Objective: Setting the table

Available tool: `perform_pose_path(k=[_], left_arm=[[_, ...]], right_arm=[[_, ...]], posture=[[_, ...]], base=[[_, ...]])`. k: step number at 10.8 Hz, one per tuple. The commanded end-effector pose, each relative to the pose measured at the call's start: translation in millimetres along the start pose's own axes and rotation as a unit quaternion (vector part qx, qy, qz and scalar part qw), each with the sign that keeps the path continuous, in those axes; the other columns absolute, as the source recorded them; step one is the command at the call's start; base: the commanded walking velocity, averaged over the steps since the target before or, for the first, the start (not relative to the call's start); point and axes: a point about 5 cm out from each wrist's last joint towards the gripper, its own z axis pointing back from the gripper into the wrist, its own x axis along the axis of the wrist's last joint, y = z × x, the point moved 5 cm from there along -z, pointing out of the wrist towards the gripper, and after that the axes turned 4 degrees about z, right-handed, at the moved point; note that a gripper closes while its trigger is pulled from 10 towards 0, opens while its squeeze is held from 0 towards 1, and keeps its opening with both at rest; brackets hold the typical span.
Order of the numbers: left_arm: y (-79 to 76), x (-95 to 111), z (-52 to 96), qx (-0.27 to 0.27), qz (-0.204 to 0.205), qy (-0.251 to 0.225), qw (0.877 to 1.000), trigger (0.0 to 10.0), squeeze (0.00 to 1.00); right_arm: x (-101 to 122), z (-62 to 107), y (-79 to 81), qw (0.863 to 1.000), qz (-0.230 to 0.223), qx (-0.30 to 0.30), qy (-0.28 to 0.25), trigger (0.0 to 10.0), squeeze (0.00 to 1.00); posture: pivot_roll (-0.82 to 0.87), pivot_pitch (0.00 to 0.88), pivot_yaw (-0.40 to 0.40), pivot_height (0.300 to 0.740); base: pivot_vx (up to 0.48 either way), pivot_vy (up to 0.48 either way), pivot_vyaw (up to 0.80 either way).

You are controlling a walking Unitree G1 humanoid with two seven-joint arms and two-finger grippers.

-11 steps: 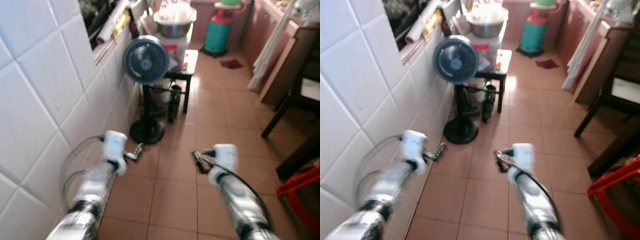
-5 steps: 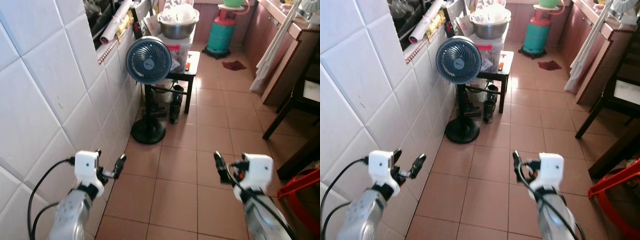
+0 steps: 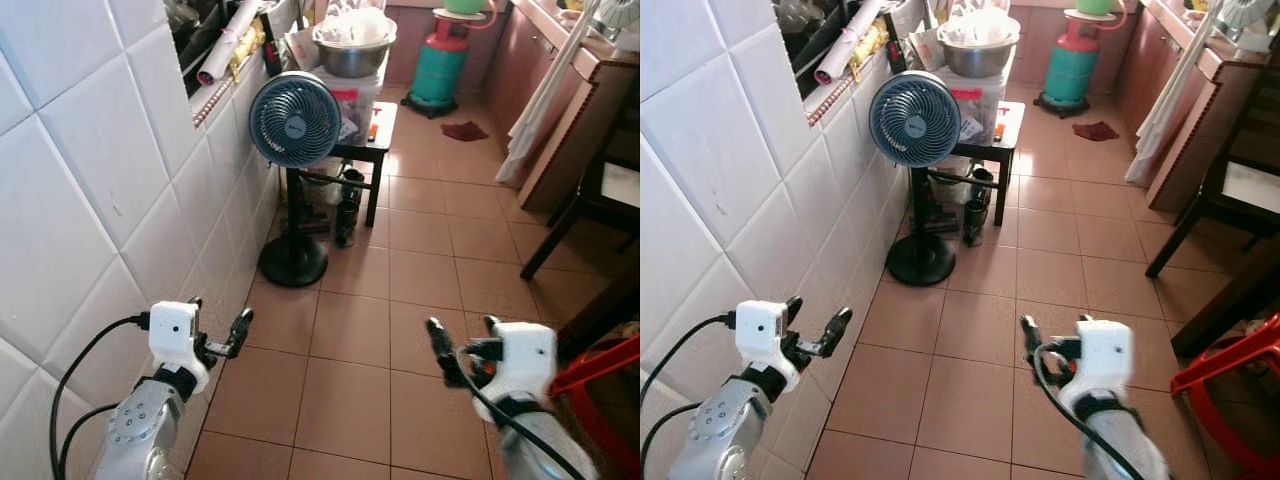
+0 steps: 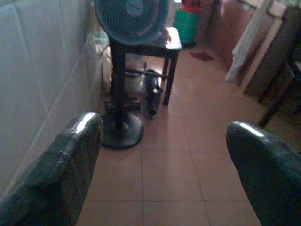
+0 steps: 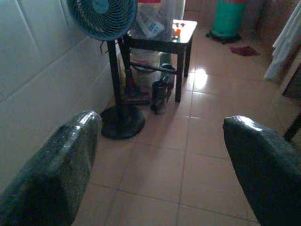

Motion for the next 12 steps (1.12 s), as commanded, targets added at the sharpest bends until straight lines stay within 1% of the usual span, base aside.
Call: perform_pose_path(k=[1,2,3,4,5,8,10,11,12], left_arm=[[4.0,6.4,0.0,0.024,0.002,-0.006,1.000,10.0,0.00],[6.1,6.1,2.1,0.032,0.012,-0.006,0.999,10.0,0.00],[7.1,0.6,7.5,0.026,0.018,0.010,0.999,10.0,0.00],[4.2,3.6,5.9,0.007,0.010,0.003,1.000,10.0,0.00],[-0.1,6.1,3.0,0.003,0.016,-0.001,1.000,10.0,0.00],[-3.7,5.2,0.3,0.009,0.030,0.007,0.999,10.0,0.00],[0.3,1.8,-1.9,0.017,0.016,0.019,1.000,10.0,0.00],[-0.5,1.8,-2.8,0.013,0.019,0.021,1.000,10.0,0.00],[-0.8,3.0,-3.9,0.011,0.041,0.018,0.999,10.0,0.00]], right_arm=[[4.8,7.1,-4.5,1.000,0.003,-0.006,-0.002,10.0,0.00],[2.8,11.4,-3.7,1.000,0.003,-0.004,0.002,10.0,0.00],[-4.4,16.3,-1.9,1.000,-0.007,-0.009,0.016,10.0,0.00],[-7.0,12.0,6.3,0.999,-0.020,-0.003,0.025,10.0,0.00],[-5.0,7.6,7.1,0.999,-0.022,-0.003,0.024,10.0,0.00],[-4.1,4.6,8.0,0.999,-0.025,-0.008,0.025,10.0,0.00],[-2.8,4.1,7.2,0.999,-0.023,-0.009,0.026,10.0,0.00],[-1.7,3.4,8.1,0.999,-0.023,-0.006,0.025,10.0,0.00],[-1.2,2.8,8.8,0.999,-0.023,-0.005,0.024,10.0,0.00]], posture=[[0.01,0.000,0.000,0.740],[0.01,0.000,0.002,0.740],[0.01,0.000,0.004,0.740],[0.02,0.000,0.008,0.740],[0.02,0.000,0.011,0.740],[0.02,0.000,0.010,0.740],[0.01,0.001,0.007,0.740],[0.01,0.003,0.005,0.740],[0.01,0.003,0.005,0.740]], base=[[0.000,0.000,0.00],[0.000,0.000,0.00],[0.000,0.000,0.00],[0.000,0.000,-0.80],[0.000,0.000,-0.80],[0.000,0.000,0.00],[0.000,0.000,-0.80],[0.000,0.000,-0.80],[0.000,0.000,-0.80]])
